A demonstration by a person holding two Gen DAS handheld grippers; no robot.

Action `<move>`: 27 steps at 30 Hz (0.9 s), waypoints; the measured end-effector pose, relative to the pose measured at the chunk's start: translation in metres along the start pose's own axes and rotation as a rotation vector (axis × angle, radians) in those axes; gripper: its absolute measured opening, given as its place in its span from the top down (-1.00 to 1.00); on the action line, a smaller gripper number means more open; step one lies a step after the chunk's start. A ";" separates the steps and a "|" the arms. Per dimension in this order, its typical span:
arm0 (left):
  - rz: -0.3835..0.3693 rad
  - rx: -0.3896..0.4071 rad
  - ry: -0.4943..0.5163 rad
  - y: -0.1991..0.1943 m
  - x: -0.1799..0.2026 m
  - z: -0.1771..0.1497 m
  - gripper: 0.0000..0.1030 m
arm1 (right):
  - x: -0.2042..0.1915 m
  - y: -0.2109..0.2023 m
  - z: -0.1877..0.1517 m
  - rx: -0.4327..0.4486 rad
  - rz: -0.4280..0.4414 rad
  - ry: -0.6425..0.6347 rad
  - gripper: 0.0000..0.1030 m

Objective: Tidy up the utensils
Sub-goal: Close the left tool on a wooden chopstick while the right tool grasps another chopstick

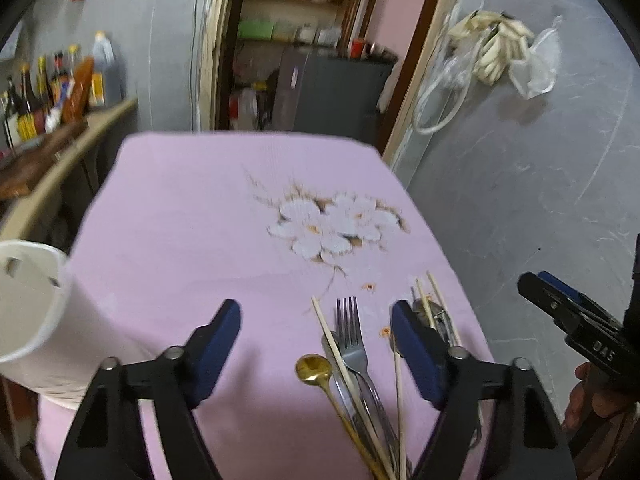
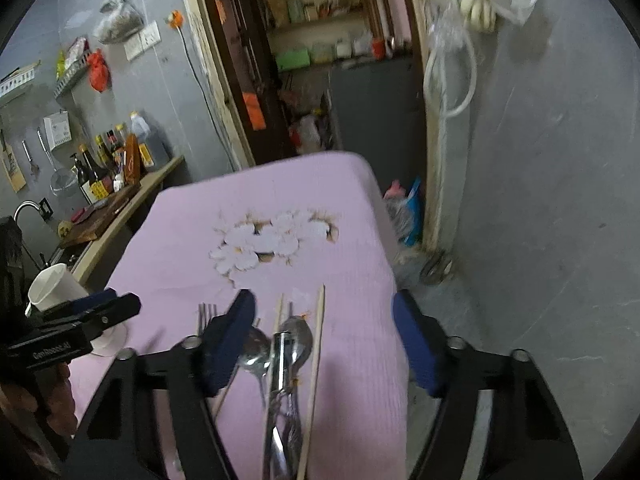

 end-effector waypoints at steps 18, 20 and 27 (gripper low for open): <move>-0.060 -0.297 -0.111 0.078 -0.001 0.000 0.78 | -0.008 0.107 -0.004 -0.282 0.105 -0.033 0.58; -0.077 -0.304 -0.125 0.080 -0.003 0.001 0.80 | -0.009 0.108 -0.005 -0.285 0.100 -0.034 0.60; -0.135 -0.351 -0.168 0.089 -0.008 0.011 0.80 | -0.011 0.109 -0.003 -0.310 0.099 -0.031 0.60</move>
Point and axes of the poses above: each gripper's, at about its wrist camera, not at the fingertips, and y roughly the way its jaws point, x to its right, z to its top, the point moved 2 cm from there along y, roughly the way its jaws point, and after that the axes turned 13 degrees about -x, right-handed, at the moved point
